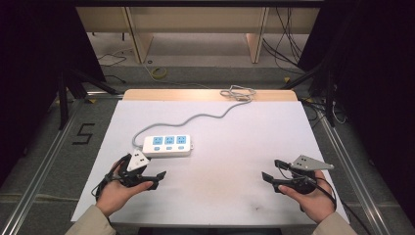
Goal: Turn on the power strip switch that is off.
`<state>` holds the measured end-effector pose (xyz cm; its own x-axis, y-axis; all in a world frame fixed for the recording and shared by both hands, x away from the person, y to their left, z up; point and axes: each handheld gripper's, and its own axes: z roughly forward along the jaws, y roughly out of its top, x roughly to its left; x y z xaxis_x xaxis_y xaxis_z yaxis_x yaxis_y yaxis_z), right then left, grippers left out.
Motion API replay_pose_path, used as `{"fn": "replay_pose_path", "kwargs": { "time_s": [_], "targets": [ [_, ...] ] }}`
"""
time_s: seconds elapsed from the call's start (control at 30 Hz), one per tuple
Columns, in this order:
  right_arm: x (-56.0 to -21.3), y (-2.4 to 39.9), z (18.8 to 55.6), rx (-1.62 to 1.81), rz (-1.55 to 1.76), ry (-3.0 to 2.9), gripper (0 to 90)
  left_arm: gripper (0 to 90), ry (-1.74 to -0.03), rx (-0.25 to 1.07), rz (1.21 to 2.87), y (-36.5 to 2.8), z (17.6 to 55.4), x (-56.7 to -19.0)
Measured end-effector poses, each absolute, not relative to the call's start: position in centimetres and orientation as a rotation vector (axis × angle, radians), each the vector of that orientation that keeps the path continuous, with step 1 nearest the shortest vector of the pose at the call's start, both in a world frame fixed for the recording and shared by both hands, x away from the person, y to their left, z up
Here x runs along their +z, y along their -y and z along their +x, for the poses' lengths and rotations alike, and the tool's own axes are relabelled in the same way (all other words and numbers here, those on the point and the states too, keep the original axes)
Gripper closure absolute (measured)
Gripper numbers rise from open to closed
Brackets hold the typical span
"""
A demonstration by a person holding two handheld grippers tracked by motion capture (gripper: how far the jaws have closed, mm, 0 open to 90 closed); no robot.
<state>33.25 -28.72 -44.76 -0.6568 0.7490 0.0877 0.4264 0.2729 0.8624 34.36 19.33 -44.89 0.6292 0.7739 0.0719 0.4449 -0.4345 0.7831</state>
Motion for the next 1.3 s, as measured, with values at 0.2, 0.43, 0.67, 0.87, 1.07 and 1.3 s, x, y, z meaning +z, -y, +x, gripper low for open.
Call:
{"fn": "replay_pose_path", "kwargs": {
  "time_s": [0.2,0.43,0.67,0.87,1.07,1.3],
  "targets": [
    [-44.7,28.7,33.2,1.334,1.074,-2.211,30.5,43.7,-0.967,0.600,2.107,-19.5,34.3,-44.7],
    [-44.7,28.6,33.2,1.329,1.072,-2.212,30.5,78.7,-1.001,0.600,2.094,-19.8,34.5,-44.4],
    [-44.8,28.6,33.3,1.325,1.077,-2.213,30.5,89.5,-1.006,0.583,2.112,-19.7,35.0,-44.2],
    [-44.8,28.6,33.3,1.321,1.081,-2.212,30.5,89.5,-1.033,0.572,2.090,-19.8,35.3,-44.0],
    [-44.8,28.6,33.3,1.316,1.082,-2.210,30.5,89.6,-1.047,0.571,2.083,-19.8,35.8,-43.9],
    [-44.9,28.6,33.3,1.316,1.082,-2.211,30.5,89.6,-1.060,0.574,2.080,-19.8,36.3,-43.7]
  ]
}}
